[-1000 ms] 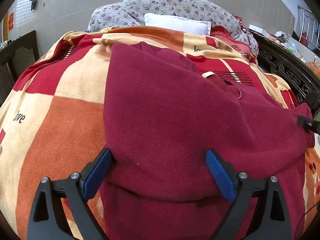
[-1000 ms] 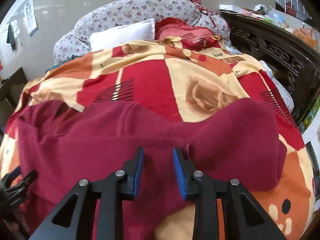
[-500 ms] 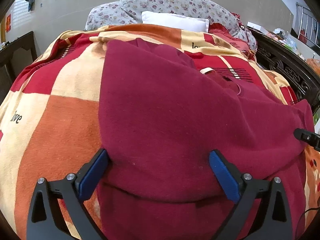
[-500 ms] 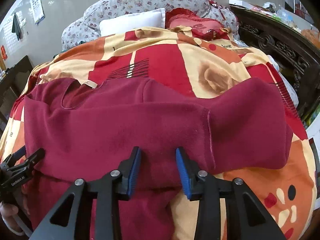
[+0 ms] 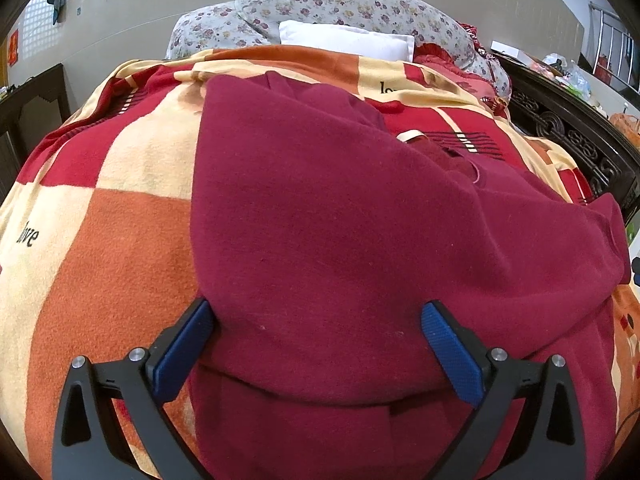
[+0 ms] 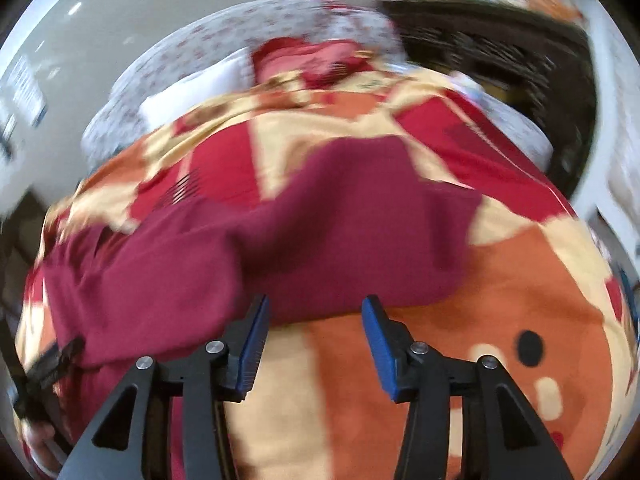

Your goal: Fold small clothes

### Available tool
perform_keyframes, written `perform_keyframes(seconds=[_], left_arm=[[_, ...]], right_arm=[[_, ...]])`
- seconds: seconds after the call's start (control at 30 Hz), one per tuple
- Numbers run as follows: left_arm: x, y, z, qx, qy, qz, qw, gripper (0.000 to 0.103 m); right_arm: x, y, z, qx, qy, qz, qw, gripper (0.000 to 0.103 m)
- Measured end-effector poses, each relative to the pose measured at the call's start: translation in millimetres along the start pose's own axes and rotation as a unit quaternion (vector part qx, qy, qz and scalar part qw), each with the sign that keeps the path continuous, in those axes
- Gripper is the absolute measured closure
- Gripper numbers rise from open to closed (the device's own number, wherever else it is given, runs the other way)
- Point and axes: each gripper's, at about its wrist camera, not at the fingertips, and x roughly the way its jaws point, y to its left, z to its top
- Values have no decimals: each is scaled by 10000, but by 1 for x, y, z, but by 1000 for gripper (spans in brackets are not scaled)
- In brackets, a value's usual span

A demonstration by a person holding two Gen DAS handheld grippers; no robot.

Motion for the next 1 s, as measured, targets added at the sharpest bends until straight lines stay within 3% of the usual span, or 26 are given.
perform_keyframes(seconds=[0.17,0.27,0.4,0.63,0.7,0.73,0.87,1.0], left_arm=[[0,0,0,1,3,0,10000,0],[1,0,0,16,7,16,10000,0],[1,-1,-1,32,10,25,10000,0],[3,-2,-1,57,26,44,10000,0],[3,-3,-1,69,34,50,10000,0],[4,-4,-1,71,34,49,10000,0],[4,-4,-1,64,30,37,10000,0],[2,-2,-1,17,0,-49,10000,0]], right_arm=[[0,-68,20,901,-290,-490,9943,51],[11,-104,32,1460,-326,-535,9873,51],[39,-136,46,1985,-277,-408,9789,51],[87,-159,63,2483,-204,-11,9685,52],[98,-158,67,2408,-199,-17,9704,68],[101,-156,70,2313,-240,-24,9726,88],[95,-148,71,1978,-328,-143,9796,96],[41,-150,79,1778,-859,-189,9801,96]])
